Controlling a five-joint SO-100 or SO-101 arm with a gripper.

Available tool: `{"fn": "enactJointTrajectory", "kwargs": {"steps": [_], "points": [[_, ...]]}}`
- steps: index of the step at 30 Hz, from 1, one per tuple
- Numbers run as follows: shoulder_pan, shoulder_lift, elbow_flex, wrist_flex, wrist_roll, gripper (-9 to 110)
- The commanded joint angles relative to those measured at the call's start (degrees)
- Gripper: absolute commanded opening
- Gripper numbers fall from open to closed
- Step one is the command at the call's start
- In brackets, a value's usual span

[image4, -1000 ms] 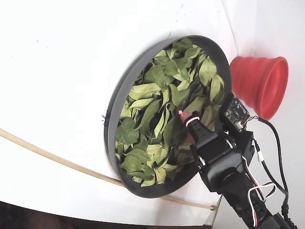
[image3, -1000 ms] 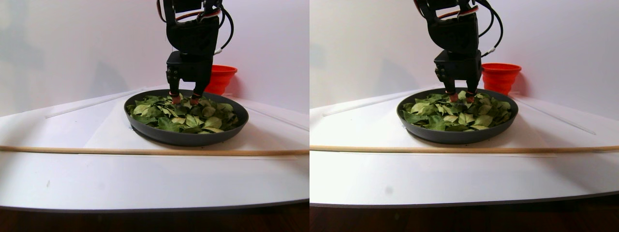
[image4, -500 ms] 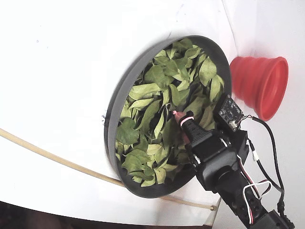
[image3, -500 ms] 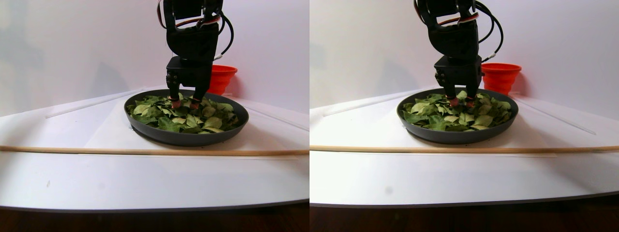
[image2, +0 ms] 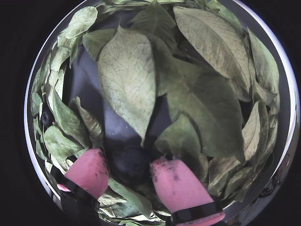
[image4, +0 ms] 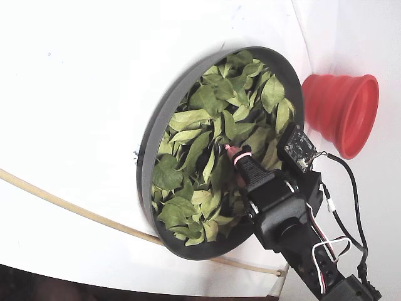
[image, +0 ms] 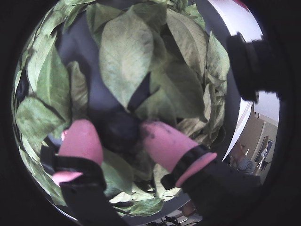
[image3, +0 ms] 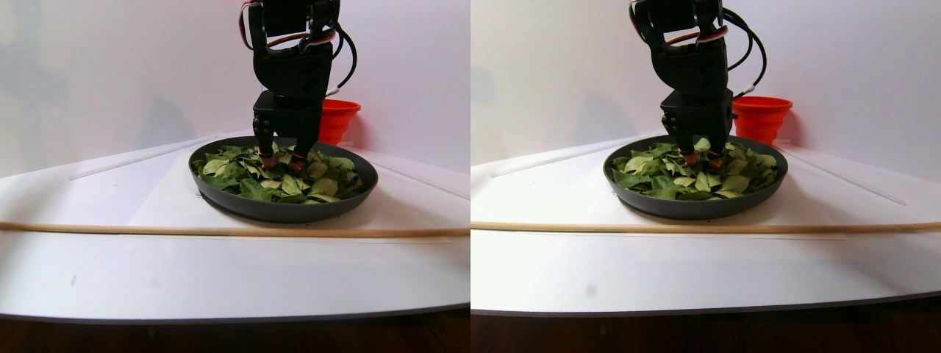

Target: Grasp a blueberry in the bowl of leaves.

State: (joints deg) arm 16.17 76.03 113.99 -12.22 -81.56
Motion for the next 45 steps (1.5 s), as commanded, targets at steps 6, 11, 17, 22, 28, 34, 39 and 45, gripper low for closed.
{"fn": "enactJointTrajectory", "kwargs": {"steps": [6,11,17,22,28,34,39,45], "points": [[-0.26,0.44,-1.14,-0.70,0.35,16],[-0.35,0.09,0.00,-1.23,0.53,14],[-0.26,-0.44,0.62,-2.11,0.26,13],[-0.18,0.00,0.70,-2.11,-0.18,12],[0.00,1.76,0.79,-2.11,-1.93,12],[0.09,4.22,1.05,-2.11,-3.87,12],[0.09,5.62,0.53,-2.02,-5.27,12],[0.44,7.21,-0.88,-0.35,-6.33,12]]}}
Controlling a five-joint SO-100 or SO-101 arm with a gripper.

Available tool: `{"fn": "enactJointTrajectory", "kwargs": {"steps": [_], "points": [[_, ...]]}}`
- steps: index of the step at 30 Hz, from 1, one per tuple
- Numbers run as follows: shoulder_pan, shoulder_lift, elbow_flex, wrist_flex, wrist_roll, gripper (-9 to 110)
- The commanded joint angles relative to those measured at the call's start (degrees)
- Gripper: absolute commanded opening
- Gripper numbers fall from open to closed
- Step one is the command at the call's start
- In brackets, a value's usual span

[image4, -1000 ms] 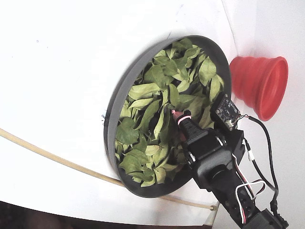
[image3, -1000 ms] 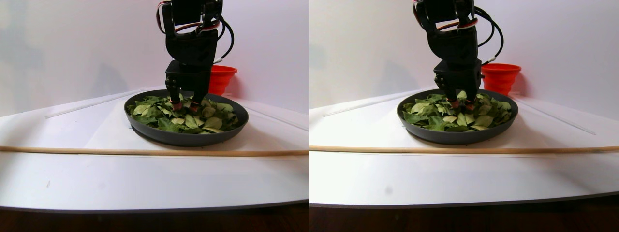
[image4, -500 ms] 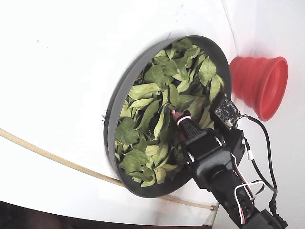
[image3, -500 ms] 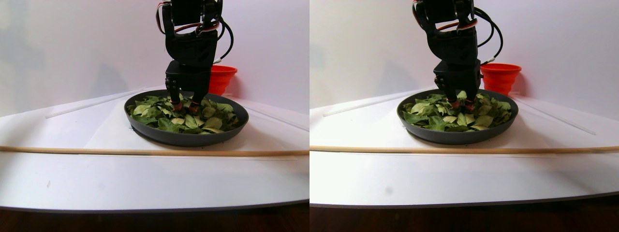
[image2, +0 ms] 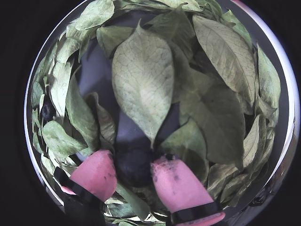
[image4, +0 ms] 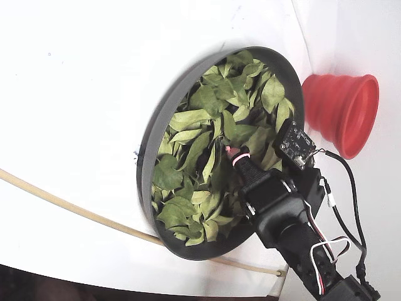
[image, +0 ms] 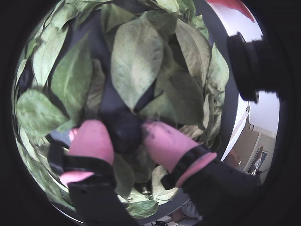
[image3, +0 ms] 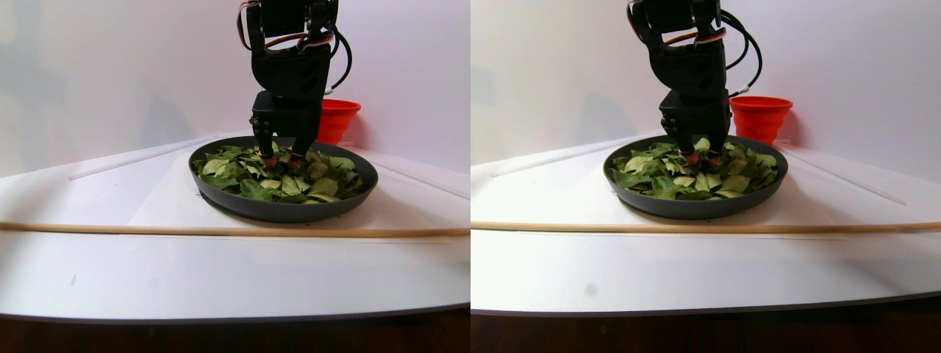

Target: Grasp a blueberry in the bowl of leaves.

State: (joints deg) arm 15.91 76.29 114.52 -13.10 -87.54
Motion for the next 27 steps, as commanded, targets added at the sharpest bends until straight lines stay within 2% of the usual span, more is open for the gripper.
{"fn": "enactJointTrajectory", "kwargs": {"steps": [1,27], "points": [[0.79,7.29,-1.49,0.79,-0.53,12],[2.29,14.68,-1.41,4.75,-4.48,12]]}}
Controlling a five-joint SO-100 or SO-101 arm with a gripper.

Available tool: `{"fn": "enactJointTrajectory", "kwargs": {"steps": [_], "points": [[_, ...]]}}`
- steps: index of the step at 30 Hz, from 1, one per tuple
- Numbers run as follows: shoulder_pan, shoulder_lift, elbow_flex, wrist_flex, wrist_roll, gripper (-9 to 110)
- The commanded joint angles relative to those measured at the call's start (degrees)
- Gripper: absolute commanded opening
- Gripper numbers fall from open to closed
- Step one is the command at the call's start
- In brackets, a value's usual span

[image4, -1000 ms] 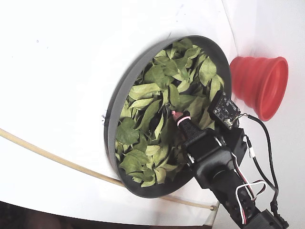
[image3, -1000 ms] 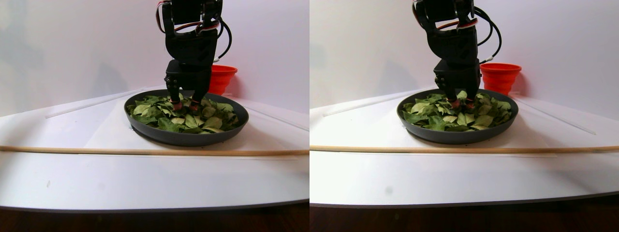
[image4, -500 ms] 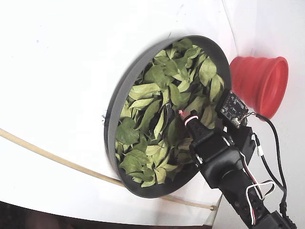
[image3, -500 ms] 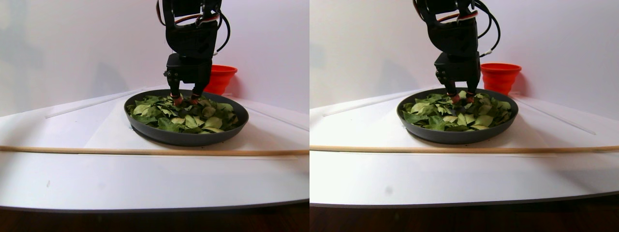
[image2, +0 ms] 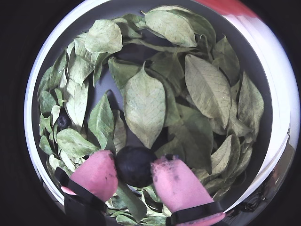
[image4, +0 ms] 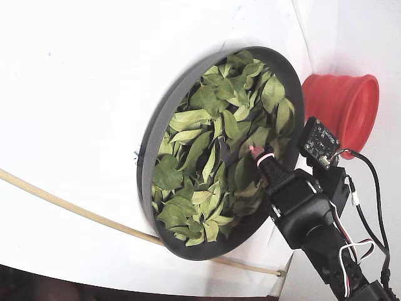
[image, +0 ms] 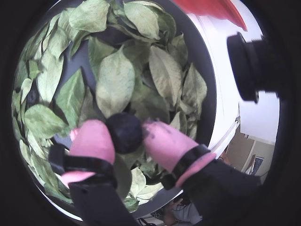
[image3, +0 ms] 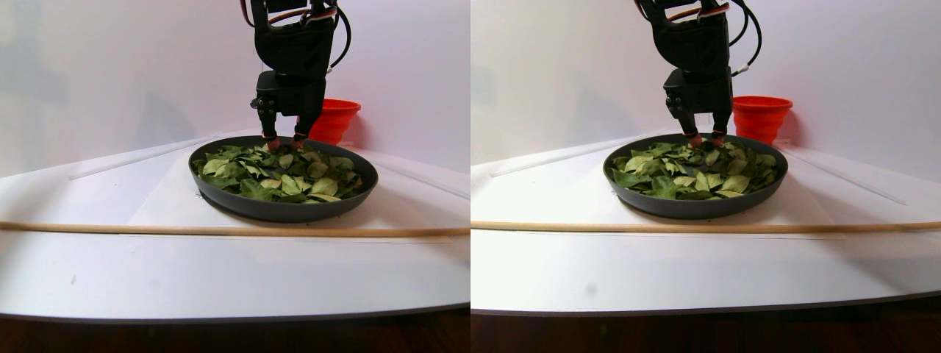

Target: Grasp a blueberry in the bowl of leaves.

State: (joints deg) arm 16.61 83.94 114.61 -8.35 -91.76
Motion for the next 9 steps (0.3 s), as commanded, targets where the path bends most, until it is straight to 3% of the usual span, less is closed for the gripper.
{"fn": "enactJointTrajectory", "kwargs": {"steps": [1,9], "points": [[1.67,7.03,-1.49,0.00,-0.35,12],[1.85,7.29,-2.20,0.35,-0.79,12]]}}
